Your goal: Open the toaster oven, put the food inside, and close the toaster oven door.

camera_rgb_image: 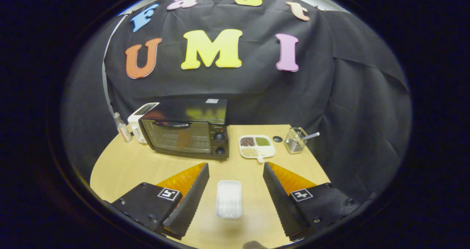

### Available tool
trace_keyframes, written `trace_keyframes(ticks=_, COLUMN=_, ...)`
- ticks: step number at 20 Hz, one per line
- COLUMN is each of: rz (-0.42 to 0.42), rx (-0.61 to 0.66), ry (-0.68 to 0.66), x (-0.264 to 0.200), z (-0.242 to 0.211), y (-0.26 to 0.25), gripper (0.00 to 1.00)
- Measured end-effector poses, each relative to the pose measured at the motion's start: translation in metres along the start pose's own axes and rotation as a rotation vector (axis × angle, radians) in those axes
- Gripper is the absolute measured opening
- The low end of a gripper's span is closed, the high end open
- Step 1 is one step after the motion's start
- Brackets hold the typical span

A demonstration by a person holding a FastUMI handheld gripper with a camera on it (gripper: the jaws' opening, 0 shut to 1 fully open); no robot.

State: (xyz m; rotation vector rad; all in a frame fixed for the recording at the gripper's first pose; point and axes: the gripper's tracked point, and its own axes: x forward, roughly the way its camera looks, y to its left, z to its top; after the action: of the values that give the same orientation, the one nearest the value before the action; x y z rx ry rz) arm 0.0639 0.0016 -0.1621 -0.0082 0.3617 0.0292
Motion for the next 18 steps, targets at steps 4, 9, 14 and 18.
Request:
trace_keyframes(ticks=4, rz=0.014, rx=0.046, ry=-0.122, x=-0.040, z=0.038, y=-0.058, gripper=0.95)
trace_keyframes(ticks=9, rz=0.053, rx=0.038, ry=-0.276, x=-0.081, z=0.081, y=-0.109, gripper=0.98)
trace_keyframes(ticks=14, rz=0.100, rx=0.020, ry=-0.359, x=-0.106, z=0.103, y=-0.118, gripper=0.98)
trace_keyframes(ticks=18, rz=0.104, rx=-0.020, ry=-0.384, x=-0.121, z=0.108, y=-0.109, gripper=0.99)
